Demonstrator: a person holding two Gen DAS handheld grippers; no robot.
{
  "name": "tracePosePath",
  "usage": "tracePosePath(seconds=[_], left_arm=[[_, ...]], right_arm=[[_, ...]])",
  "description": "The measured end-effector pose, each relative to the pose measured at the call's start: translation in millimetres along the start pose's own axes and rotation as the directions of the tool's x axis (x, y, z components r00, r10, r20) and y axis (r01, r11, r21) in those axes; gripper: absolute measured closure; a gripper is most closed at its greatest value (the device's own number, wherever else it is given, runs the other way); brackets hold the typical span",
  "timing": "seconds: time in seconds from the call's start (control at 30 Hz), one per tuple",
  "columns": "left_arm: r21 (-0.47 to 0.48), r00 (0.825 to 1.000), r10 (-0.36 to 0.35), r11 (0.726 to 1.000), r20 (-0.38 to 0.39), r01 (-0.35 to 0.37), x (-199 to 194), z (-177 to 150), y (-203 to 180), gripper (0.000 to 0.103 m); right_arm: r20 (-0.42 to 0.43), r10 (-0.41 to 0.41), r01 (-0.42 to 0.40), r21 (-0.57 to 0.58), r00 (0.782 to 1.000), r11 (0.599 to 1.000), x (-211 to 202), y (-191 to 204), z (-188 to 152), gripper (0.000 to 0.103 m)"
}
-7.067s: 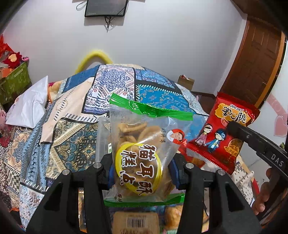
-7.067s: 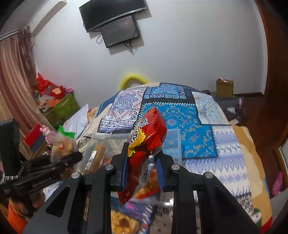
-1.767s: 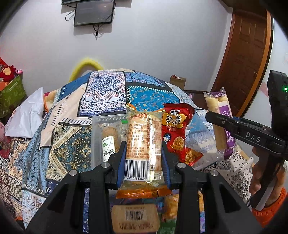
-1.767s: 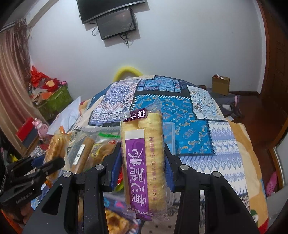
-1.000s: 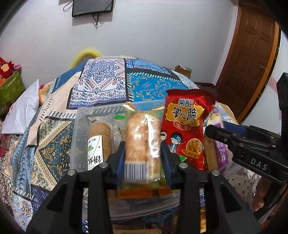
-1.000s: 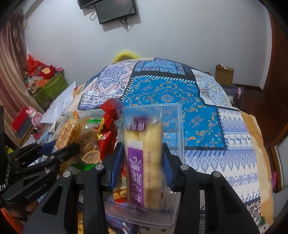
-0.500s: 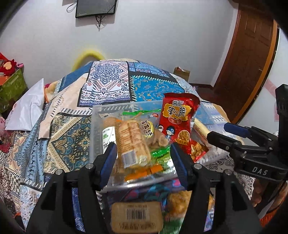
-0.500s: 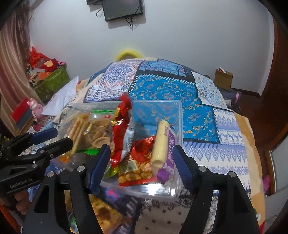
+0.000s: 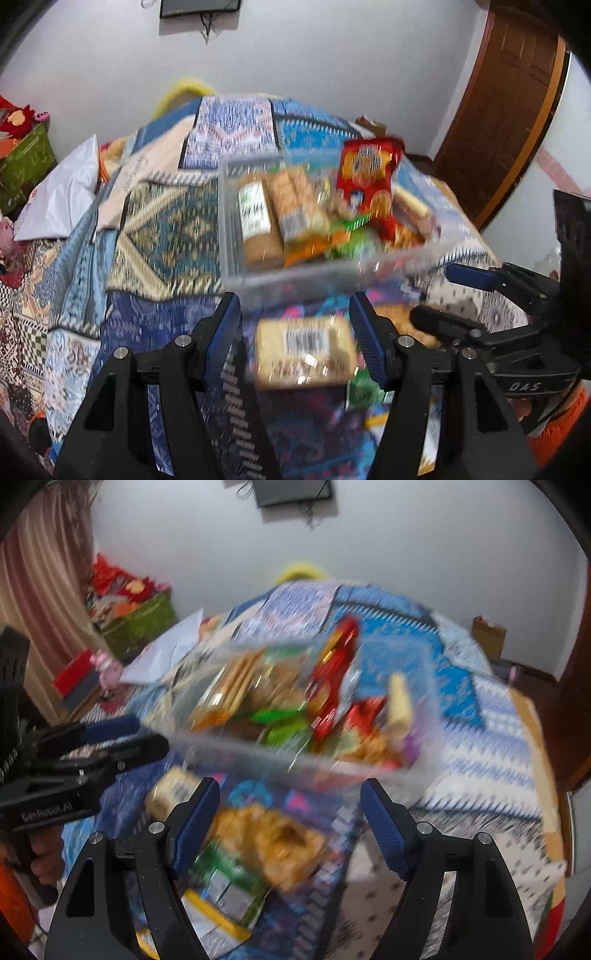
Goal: Organize snacks
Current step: 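Grasp the square bread cake with the left gripper while the right grasps the peanut bar, then carry the bread cake and peanut bar into the clear box and release both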
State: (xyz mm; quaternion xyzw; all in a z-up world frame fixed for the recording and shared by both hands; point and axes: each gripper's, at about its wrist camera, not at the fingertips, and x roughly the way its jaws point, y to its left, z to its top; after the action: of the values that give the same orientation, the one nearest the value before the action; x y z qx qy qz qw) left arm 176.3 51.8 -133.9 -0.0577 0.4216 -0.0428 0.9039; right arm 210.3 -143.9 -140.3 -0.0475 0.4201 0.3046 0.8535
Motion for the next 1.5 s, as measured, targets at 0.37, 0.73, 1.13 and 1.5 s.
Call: tracePosePath(seconds=[0.37,0.73,1.13,1.5], left_arm=[[-0.019,0.996,-0.026,1.0,-0.086,0.025,16,-32,3,0.042],[-0.021,0.994,-0.034,0.999,-0.101,0.032,31,-29,-6,0.032],[-0.008,0.99,0.003,1.0,-0.14,-0.004,55,-26,-11,0.019],[-0.061,0.992,-0.009,0.998,-0.127,0.001,66,-33,-1,0.023]], right_arm=[[-0.102,-0.026,0.02,-0.06,0.994,0.998,36,12,-16,0.025],[-0.097,0.002,-0.002,-0.006,0.995,1.0,38,-3,-18,0.052],[-0.038,0.038,-0.037,0.028,0.999,0.999,14,-11,-27,0.072],[-0.065,0.056,-0.053,0.051,0.996,0.997,14,-19,-24,0.072]])
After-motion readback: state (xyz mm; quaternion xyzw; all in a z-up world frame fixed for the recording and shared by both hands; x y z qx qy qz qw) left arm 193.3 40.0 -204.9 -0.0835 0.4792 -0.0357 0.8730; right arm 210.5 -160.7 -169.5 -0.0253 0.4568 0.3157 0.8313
